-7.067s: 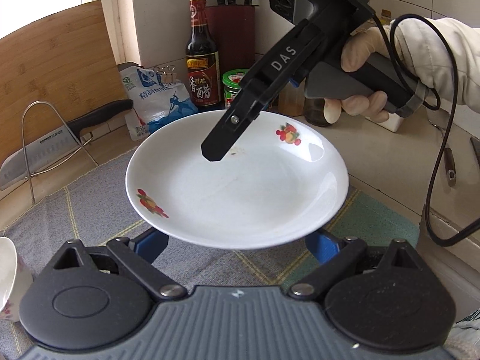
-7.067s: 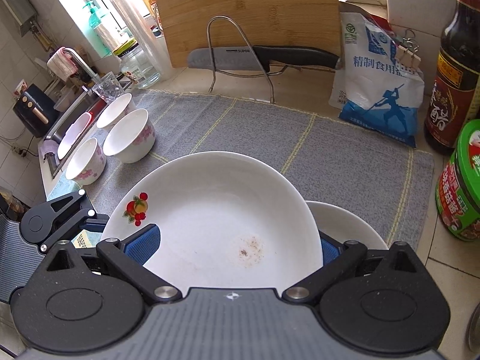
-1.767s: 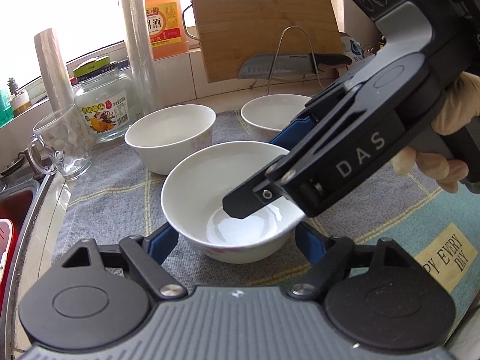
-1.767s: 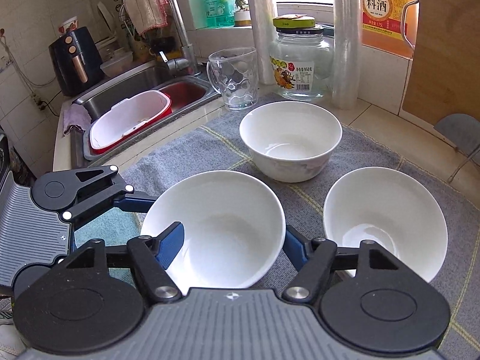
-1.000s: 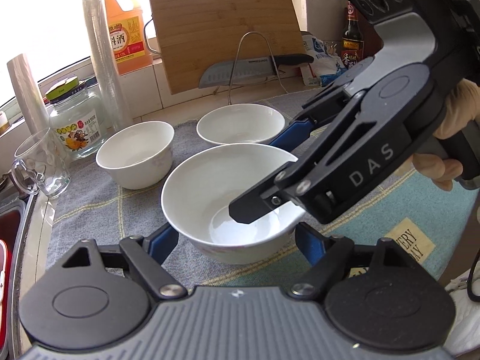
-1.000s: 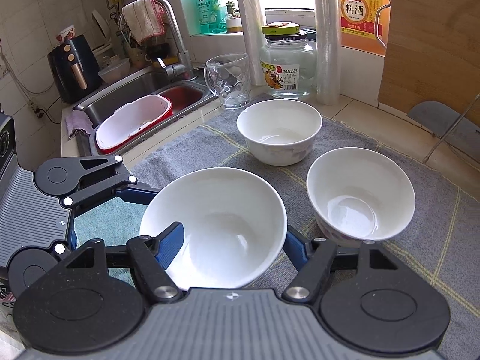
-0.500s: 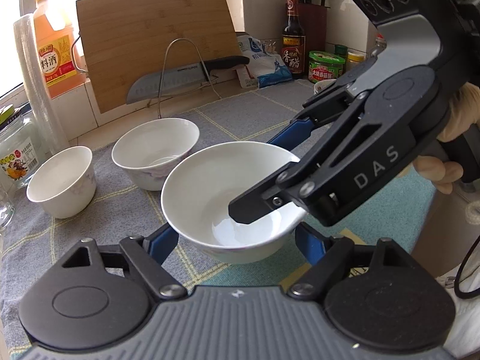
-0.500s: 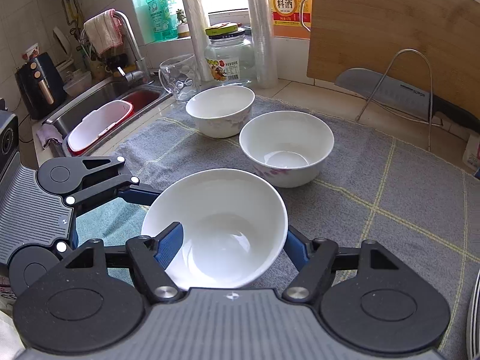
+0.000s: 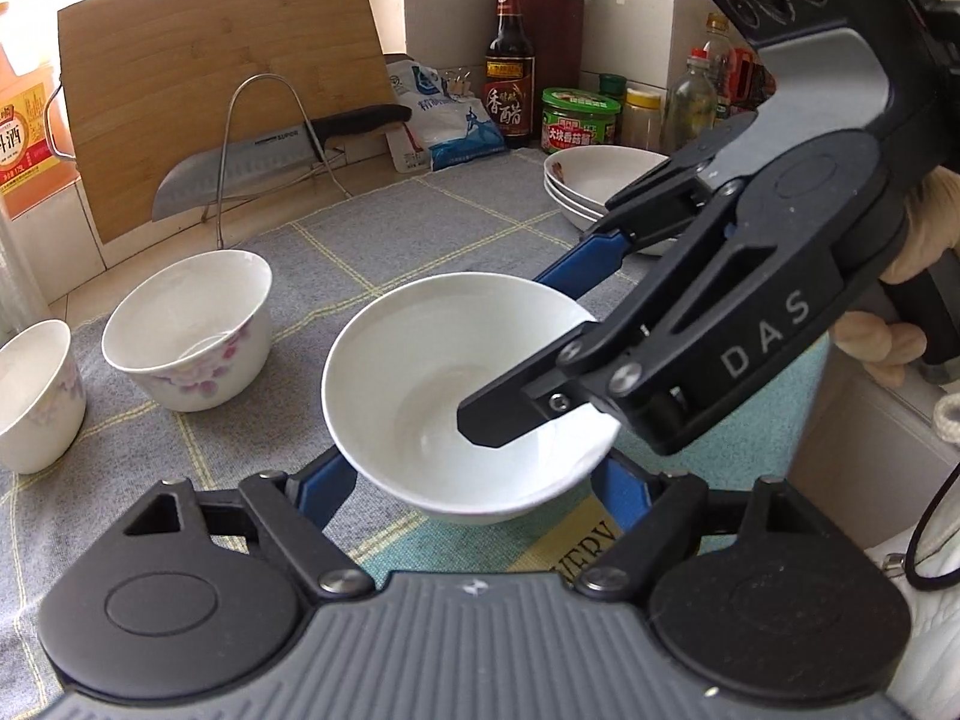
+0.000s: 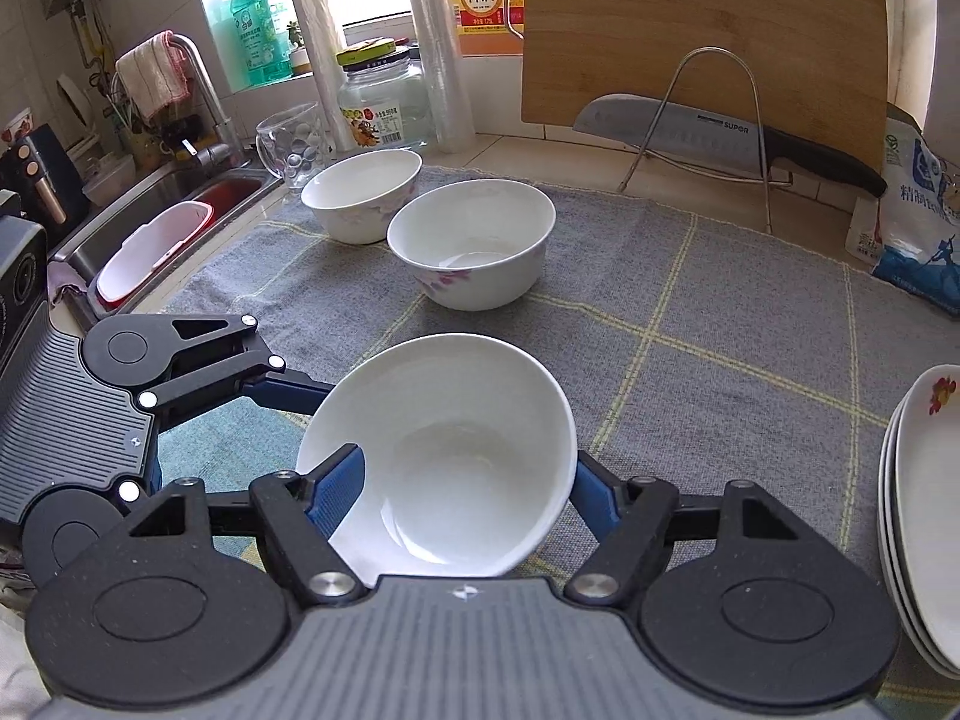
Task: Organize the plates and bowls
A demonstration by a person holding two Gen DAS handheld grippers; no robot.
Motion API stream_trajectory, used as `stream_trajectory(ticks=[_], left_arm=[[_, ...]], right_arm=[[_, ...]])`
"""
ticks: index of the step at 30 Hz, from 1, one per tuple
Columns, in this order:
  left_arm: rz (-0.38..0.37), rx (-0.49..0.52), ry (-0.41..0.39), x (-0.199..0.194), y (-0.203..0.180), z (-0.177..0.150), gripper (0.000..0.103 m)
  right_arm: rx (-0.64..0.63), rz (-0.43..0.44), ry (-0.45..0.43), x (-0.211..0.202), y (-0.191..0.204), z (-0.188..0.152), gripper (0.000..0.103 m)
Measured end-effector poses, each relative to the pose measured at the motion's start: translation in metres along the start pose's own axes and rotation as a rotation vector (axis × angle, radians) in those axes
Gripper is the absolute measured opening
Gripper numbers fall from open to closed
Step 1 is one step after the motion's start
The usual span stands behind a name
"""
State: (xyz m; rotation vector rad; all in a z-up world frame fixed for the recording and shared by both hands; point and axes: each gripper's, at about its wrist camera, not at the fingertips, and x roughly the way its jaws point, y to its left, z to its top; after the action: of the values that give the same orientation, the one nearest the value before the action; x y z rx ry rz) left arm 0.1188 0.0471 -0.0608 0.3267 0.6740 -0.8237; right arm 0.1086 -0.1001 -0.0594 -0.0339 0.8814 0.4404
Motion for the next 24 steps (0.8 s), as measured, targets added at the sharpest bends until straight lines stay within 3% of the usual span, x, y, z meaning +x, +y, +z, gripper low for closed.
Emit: stream_trajectory(ticks=[11, 17, 24], left_arm=[[-0.009, -0.015, 0.027, 0.007, 0.003, -0.002, 0.085], [-0.004, -0.004, 0.005, 0.003, 0.005, -0.001, 0.093], [0.021, -0.008, 0.021, -0.011, 0.011, -0.010, 0.094]], right_arm=[[0.017, 0.020, 0.015, 0.005, -0.006, -0.003, 0.080], [0.018, 0.029, -0.008, 0.002, -0.006, -0.003, 0.098], [-0.025, 0.000, -0.036, -0.004, -0.003, 0.006, 0.103]])
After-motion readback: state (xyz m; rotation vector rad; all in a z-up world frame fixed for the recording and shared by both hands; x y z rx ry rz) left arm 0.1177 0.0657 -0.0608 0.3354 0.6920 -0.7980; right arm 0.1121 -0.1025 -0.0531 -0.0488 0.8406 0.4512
